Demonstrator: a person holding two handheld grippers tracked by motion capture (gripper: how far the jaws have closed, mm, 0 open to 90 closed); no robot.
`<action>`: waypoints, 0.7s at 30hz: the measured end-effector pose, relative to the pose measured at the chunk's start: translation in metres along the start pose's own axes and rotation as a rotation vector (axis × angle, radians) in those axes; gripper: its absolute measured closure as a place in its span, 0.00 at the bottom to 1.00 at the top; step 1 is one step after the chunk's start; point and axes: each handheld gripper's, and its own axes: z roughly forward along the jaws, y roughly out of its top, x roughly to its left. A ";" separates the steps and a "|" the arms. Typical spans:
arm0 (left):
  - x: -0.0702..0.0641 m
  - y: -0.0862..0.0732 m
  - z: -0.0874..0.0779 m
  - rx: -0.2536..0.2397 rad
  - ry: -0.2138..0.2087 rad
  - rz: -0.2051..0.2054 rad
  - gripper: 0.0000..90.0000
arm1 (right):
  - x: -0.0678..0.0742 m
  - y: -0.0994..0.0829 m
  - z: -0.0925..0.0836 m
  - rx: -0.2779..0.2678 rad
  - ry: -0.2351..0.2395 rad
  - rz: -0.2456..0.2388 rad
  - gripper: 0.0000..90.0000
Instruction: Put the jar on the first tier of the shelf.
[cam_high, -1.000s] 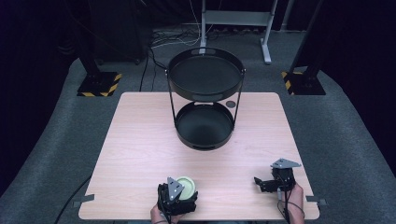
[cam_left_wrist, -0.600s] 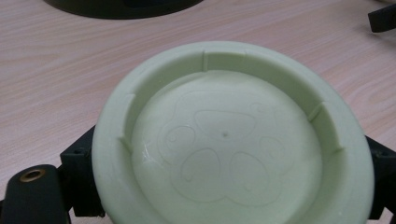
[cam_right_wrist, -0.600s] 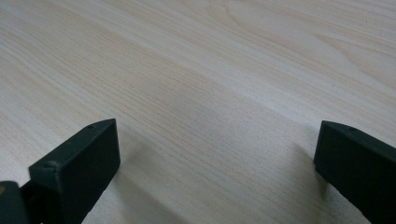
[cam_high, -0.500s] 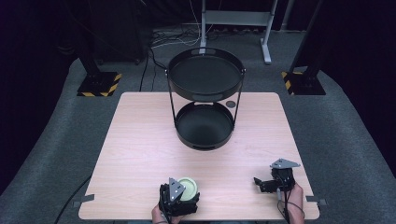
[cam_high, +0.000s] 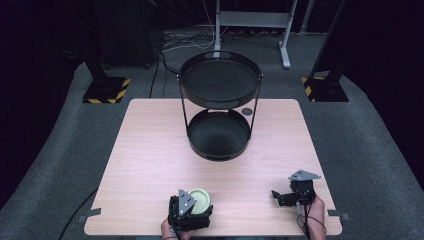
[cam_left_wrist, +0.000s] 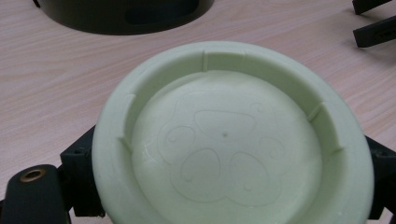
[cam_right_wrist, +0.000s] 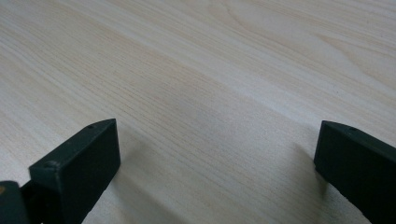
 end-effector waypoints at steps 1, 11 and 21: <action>0.000 0.001 0.000 0.000 -0.002 0.000 0.13 | 0.000 0.000 0.000 0.001 -0.001 -0.001 0.00; 0.003 0.008 -0.001 -0.010 -0.017 0.005 0.12 | 0.001 0.000 0.000 0.005 -0.009 -0.006 0.00; 0.006 0.019 -0.001 -0.027 -0.014 0.019 0.13 | 0.001 0.000 0.000 0.005 -0.009 -0.006 0.00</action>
